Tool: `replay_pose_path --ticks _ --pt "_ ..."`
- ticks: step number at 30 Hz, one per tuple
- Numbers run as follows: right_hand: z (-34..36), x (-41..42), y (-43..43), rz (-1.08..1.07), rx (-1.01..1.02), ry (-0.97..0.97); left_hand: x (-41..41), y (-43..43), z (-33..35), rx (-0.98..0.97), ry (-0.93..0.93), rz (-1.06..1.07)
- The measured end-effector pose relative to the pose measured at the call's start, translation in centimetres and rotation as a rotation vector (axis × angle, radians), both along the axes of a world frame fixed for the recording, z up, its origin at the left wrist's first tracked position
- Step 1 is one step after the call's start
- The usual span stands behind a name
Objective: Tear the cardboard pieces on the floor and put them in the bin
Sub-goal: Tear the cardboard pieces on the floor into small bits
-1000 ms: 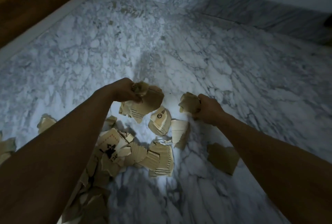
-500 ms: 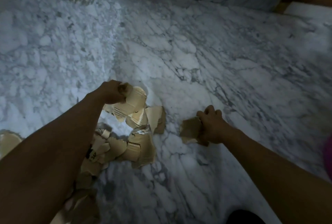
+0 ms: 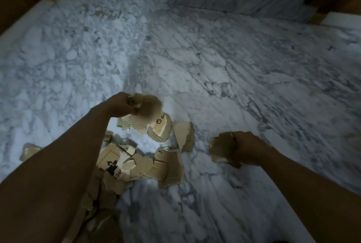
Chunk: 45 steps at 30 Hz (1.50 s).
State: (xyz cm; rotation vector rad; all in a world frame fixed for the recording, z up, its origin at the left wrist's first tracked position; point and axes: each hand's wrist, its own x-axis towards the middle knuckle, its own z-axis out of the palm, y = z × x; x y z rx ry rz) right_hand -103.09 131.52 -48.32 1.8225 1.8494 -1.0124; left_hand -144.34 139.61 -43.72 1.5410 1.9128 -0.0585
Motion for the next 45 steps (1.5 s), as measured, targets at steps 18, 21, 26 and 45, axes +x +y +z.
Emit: replay_pose_path --ticks 18,21,26,45 --pt "0.3 -13.3 2.4 0.33 0.219 0.07 1.8 -2.4 -1.1 -0.147 0.072 -0.303" --pt "-0.8 -13.2 2.3 0.316 0.319 0.057 1.1 -2.5 -1.7 -0.079 0.041 -0.257" --pt "-1.7 -13.1 2.5 0.297 0.305 0.089 1.5 -3.5 -2.6 -0.063 0.09 -0.257" --pt "2.5 -8.6 7.9 0.104 0.348 0.218 -2.0 -2.5 1.6 -0.019 0.2 -0.153"
